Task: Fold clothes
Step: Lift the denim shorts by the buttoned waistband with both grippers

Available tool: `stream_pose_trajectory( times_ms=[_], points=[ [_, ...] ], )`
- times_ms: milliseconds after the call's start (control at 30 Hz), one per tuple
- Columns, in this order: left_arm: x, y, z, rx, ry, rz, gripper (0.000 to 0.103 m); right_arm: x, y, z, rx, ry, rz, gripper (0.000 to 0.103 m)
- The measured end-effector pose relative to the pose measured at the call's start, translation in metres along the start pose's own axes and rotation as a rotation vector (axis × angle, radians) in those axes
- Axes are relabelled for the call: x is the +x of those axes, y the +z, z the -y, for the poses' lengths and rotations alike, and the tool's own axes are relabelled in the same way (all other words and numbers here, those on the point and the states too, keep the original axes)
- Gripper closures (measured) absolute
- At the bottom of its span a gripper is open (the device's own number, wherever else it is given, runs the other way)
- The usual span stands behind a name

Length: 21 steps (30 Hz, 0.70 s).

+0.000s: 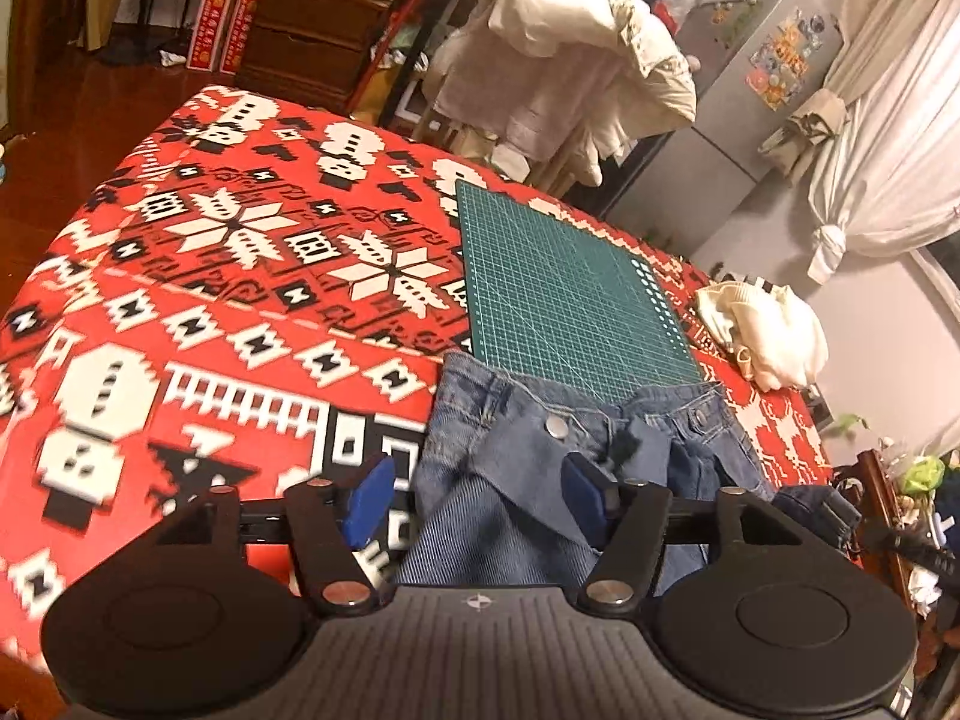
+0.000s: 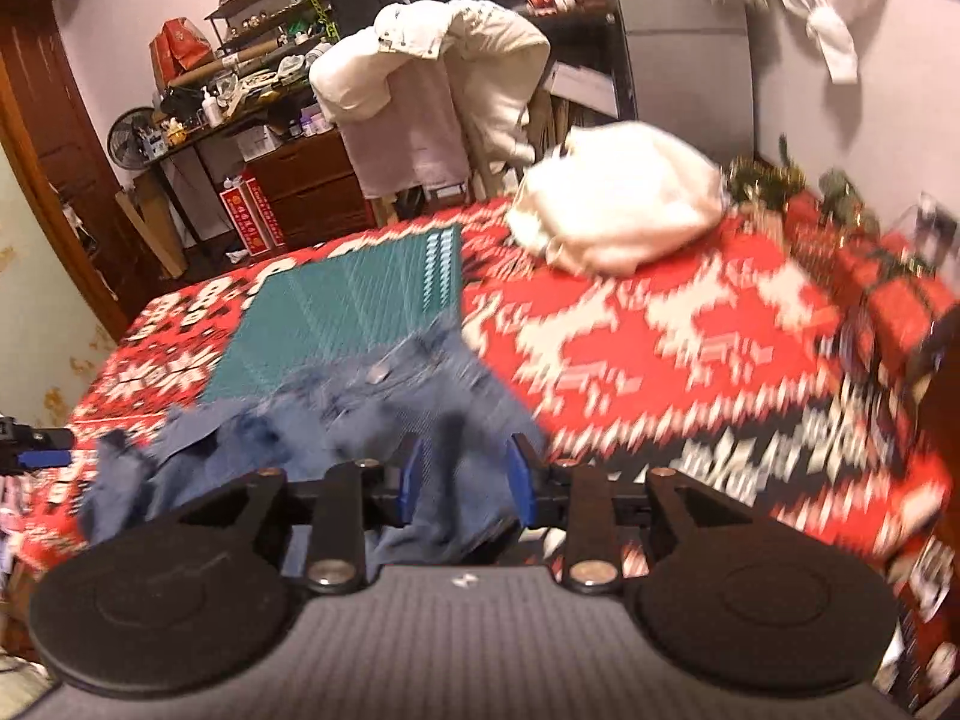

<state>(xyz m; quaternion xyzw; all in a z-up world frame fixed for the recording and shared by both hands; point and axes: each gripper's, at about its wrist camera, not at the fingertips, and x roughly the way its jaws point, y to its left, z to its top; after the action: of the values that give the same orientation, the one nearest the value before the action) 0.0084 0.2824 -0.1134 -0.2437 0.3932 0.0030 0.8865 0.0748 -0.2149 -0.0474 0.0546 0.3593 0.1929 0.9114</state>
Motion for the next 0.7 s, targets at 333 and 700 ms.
stream_pose_trajectory(
  times_ms=[333, 700],
  points=[
    [0.059, 0.029, -0.002, 0.080, 0.025, -0.106, 0.042, 0.099, 0.033, 0.007, -0.182, 0.010, -0.059, 0.069],
    [0.086, 0.029, -0.002, 0.119, 0.017, -0.191, 0.044, 0.157, 0.033, 0.016, -0.200, 0.053, -0.111, 0.062]
  ],
)
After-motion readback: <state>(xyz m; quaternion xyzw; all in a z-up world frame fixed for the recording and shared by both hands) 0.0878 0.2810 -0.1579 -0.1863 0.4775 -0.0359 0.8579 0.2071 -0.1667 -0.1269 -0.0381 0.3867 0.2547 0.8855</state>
